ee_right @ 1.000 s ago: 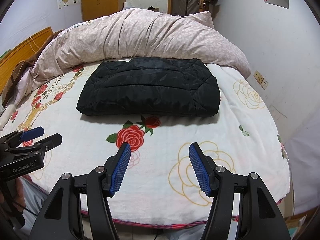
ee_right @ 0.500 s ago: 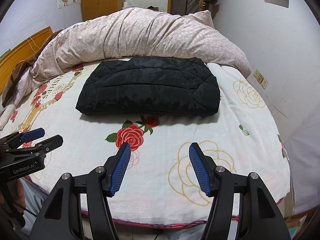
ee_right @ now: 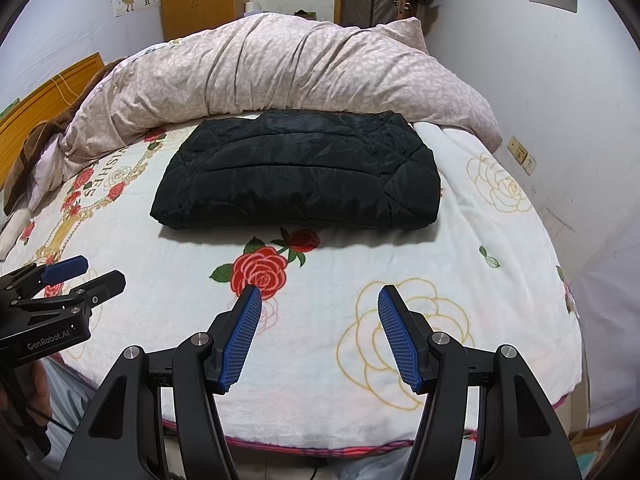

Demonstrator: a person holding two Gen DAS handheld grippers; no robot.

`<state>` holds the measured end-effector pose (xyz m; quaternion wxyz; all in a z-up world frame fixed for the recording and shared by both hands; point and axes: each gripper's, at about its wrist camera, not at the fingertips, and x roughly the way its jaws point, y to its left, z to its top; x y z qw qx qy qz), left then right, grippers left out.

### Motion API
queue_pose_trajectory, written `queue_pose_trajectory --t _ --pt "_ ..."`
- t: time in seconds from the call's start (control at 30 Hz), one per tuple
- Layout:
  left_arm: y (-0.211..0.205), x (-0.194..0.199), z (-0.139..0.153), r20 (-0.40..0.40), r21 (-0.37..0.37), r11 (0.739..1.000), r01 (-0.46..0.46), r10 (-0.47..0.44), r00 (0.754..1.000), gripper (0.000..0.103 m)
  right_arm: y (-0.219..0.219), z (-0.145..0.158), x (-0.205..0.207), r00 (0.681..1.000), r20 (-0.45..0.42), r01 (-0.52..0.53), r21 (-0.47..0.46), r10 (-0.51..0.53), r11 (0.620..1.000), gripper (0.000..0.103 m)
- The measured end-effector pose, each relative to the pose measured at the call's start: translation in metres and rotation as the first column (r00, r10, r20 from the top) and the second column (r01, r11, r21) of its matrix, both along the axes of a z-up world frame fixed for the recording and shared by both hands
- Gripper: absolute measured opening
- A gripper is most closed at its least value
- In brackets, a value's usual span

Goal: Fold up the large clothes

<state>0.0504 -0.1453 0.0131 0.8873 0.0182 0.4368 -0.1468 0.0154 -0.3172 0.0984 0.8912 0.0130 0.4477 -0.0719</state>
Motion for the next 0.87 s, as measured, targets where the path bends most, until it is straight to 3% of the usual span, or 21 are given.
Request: queue_pose_trajectory --t 0.4,0.87 --pt "-0.0028 -0.0033 0.0032 0.029 0.050 0.999 0.011 -0.013 1.000 0.075 -0.0033 -0.0027 -0.0006 1.000 -0.001 -0.001 -0.001 0.001 1.000 0.061" --pt "0.0003 -0.0005 0.0015 0.013 0.016 1.000 -0.002 0.002 1.000 0.075 -0.0051 -0.0028 -0.0003 1.000 -0.003 -0.005 0.000 0.005 1.000 0.061"
